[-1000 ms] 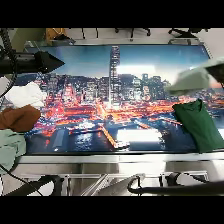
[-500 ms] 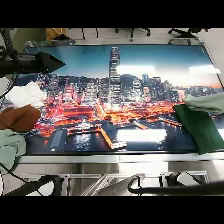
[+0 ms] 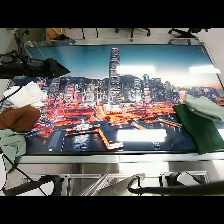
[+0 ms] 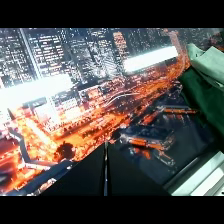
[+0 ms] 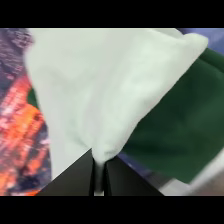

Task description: Fold the shirts.

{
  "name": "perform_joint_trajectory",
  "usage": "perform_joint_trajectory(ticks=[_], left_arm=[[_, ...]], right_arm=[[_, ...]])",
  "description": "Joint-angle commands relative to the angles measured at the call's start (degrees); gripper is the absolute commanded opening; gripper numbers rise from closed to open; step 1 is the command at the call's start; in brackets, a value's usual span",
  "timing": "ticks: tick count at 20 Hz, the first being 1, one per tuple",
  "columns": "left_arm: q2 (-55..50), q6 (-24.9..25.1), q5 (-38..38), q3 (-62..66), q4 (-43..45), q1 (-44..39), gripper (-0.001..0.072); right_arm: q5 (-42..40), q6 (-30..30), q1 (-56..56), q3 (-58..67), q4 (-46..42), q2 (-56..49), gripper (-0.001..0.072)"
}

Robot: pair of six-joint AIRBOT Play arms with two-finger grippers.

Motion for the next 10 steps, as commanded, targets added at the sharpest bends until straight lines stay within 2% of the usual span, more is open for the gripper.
perform_joint_trajectory(ticks=[1,4,6,10], left_arm=[[-0.28,2.67,0.55,-0.02,-0.17,-0.31,0.0021],[-0.28,4.52,0.55,-0.02,-0.17,-0.42,0.0022],[-0.28,5.05,0.55,-0.02,-0.17,-0.42,0.0022],[-0.28,5.05,0.52,0.0,-0.17,-0.42,0.0022]], right_arm=[[5.84,1.4,-0.02,-0.83,-10.01,-0.92,0.0019],[6.12,1.44,-0.02,-1.38,-10.4,-1.18,0.0039],[6.03,1.44,-0.02,-1.33,-10.49,-1.16,0.0393],[3.19,2.16,0.0,-0.26,-9.94,-1.18,0.0382]])
